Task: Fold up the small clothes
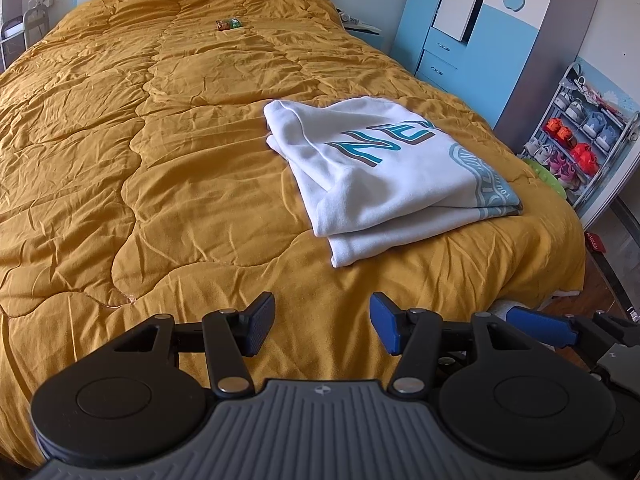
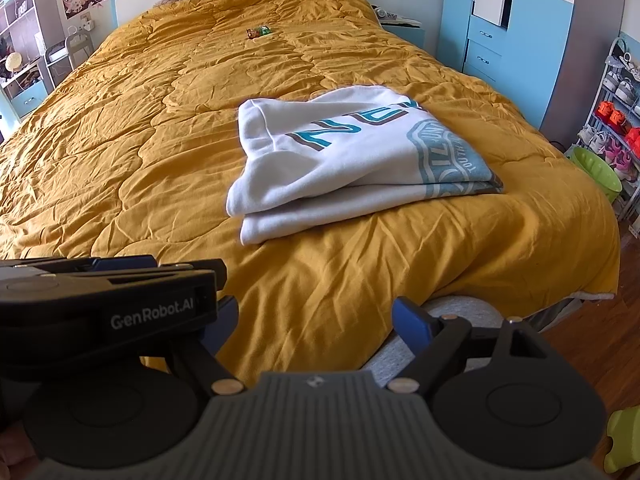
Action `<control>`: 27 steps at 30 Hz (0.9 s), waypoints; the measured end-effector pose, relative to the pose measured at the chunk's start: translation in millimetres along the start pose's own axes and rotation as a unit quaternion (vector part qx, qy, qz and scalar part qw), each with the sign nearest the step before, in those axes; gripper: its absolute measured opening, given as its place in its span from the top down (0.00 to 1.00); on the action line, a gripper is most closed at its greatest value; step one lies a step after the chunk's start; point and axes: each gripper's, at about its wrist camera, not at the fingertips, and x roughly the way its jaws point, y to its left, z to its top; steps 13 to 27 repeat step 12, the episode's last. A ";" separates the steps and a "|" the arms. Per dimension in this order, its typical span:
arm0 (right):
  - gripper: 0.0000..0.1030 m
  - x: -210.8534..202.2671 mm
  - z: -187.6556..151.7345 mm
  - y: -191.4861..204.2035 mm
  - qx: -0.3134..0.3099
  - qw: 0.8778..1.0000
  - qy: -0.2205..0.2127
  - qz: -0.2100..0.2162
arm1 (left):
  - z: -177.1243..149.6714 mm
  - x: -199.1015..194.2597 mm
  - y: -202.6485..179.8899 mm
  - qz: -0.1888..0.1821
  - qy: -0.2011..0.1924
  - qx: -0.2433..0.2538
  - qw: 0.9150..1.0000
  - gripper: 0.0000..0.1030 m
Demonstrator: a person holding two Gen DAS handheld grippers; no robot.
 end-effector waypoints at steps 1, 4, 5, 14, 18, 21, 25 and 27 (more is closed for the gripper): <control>0.23 0.2 0.1 0.2 -0.001 1.000 0.000 -0.001 | -0.4 0.2 0.0 0.001 0.000 -0.001 1.000 0.38; 0.23 1.5 -0.7 0.3 -0.001 1.000 0.001 -0.001 | -0.7 0.4 0.3 0.000 0.002 -0.001 1.000 0.38; 0.23 1.8 -0.9 0.4 -0.001 1.000 0.002 0.000 | -1.0 0.4 0.2 0.000 0.002 -0.001 1.000 0.38; 0.23 2.6 -1.6 1.1 0.000 1.000 0.002 -0.002 | -2.0 1.4 1.0 -0.004 0.002 -0.001 1.000 0.38; 0.23 2.6 -1.6 1.1 0.000 1.000 0.002 -0.002 | -2.0 1.4 1.0 -0.004 0.002 -0.001 1.000 0.38; 0.23 2.6 -1.6 1.1 0.000 1.000 0.002 -0.002 | -2.0 1.4 1.0 -0.004 0.002 -0.001 1.000 0.38; 0.23 2.6 -1.6 1.1 0.000 1.000 0.002 -0.002 | -2.0 1.4 1.0 -0.004 0.002 -0.001 1.000 0.38; 0.23 2.6 -1.6 1.1 0.000 1.000 0.002 -0.002 | -2.0 1.4 1.0 -0.004 0.002 -0.001 1.000 0.38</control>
